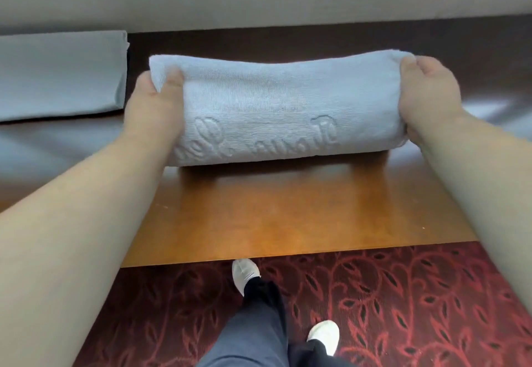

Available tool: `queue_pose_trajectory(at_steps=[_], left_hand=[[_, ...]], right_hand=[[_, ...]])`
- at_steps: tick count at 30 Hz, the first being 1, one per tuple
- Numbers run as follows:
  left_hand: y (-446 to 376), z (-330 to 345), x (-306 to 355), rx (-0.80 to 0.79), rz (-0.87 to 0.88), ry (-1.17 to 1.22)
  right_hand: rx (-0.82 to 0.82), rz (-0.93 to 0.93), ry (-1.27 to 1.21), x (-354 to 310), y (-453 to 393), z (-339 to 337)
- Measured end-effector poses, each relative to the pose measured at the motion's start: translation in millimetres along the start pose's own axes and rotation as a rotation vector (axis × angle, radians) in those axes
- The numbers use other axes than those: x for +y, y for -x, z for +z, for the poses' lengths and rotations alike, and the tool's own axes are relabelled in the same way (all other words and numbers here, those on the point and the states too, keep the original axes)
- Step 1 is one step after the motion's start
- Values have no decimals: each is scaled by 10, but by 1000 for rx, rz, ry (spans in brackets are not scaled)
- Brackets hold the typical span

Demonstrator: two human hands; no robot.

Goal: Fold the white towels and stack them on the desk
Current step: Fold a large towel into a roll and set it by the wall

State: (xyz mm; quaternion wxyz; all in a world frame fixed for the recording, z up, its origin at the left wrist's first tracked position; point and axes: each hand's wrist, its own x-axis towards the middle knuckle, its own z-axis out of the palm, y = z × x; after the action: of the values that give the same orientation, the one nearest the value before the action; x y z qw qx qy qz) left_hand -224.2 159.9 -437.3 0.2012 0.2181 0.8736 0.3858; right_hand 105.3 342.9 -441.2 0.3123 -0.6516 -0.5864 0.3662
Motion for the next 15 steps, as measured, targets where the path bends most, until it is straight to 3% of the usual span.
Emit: queue_pose_trajectory(at_steps=[4, 7, 13, 15], left_hand=[[-304, 141, 4, -116, -137, -152], [-437, 190, 21, -176, -205, -166], [-427, 164, 50, -156, -254, -334], [-352, 157, 94, -124, -174, -388]], right_hand=[[-125, 105, 246, -22, -220, 140], [-118, 139, 321, -84, -255, 199], [-70, 133, 402, -161, -324, 281], [-44, 108, 398, -158, -297, 274]])
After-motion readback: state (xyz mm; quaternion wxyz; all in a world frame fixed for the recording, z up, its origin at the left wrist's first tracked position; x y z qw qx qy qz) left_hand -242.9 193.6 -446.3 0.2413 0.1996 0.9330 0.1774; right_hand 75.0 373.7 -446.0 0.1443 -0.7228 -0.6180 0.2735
